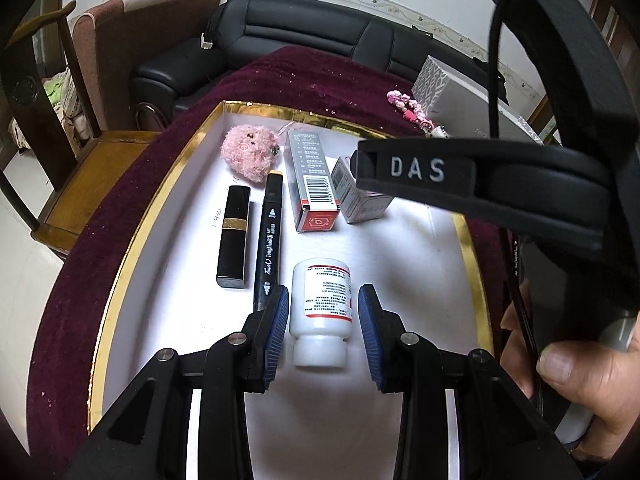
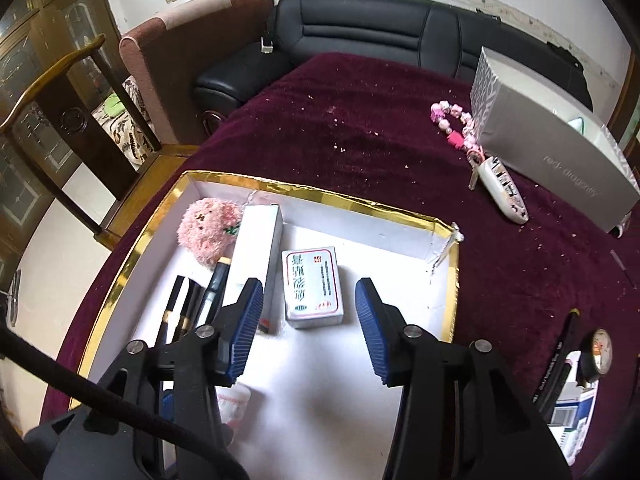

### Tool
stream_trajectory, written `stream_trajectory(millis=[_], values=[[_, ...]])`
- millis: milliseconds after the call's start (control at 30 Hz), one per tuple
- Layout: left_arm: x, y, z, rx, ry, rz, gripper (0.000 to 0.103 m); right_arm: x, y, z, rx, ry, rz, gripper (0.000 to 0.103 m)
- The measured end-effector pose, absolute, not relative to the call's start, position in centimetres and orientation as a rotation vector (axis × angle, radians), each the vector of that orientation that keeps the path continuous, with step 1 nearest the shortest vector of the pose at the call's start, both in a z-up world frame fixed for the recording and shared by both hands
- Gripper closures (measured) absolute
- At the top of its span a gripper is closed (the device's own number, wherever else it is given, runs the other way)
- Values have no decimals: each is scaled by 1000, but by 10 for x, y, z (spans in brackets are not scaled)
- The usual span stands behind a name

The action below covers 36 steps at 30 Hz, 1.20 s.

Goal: Organize objects
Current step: 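Lower the medicine box and white bottle into the tray and open both grippers, then grasp the orange-capped white bottle with the right gripper while the left grasps a black marker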

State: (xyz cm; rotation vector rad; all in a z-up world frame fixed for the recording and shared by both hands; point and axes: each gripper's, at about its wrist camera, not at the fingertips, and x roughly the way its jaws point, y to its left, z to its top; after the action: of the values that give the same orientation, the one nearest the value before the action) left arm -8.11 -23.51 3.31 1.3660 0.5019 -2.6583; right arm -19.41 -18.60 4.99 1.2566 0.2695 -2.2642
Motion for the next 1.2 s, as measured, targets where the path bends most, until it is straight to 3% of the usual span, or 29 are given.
stream_trajectory(millis=[367, 667, 800, 933, 1067, 1100, 1133, 1200], values=[[-68, -222, 50, 1324, 476, -2690, 72, -167, -150, 77, 1192, 194, -2259, 54], [-40, -180, 65, 1309, 424, -2774, 72, -131, -50, 78, 1171, 20, -2226, 50], [-30, -141, 73, 1325, 376, -2861, 64, -121, 21, 73, 1158, -75, -2299, 45], [-32, -91, 68, 1401, 284, -2945, 64, -112, 83, 57, 1163, -148, -2409, 45], [-53, -56, 53, 1461, 80, -2908, 65, -108, 107, 44, 1165, -170, -2409, 45], [-57, -53, 51, 1474, 66, -2903, 68, -107, 108, 43, 1160, -169, -2403, 45], [-66, -50, 48, 1491, 43, -2886, 78, -107, 109, 42, 1153, -178, -2393, 45], [-81, -47, 43, 1537, -5, -2841, 82, -109, 110, 41, 1150, -201, -2363, 45]])
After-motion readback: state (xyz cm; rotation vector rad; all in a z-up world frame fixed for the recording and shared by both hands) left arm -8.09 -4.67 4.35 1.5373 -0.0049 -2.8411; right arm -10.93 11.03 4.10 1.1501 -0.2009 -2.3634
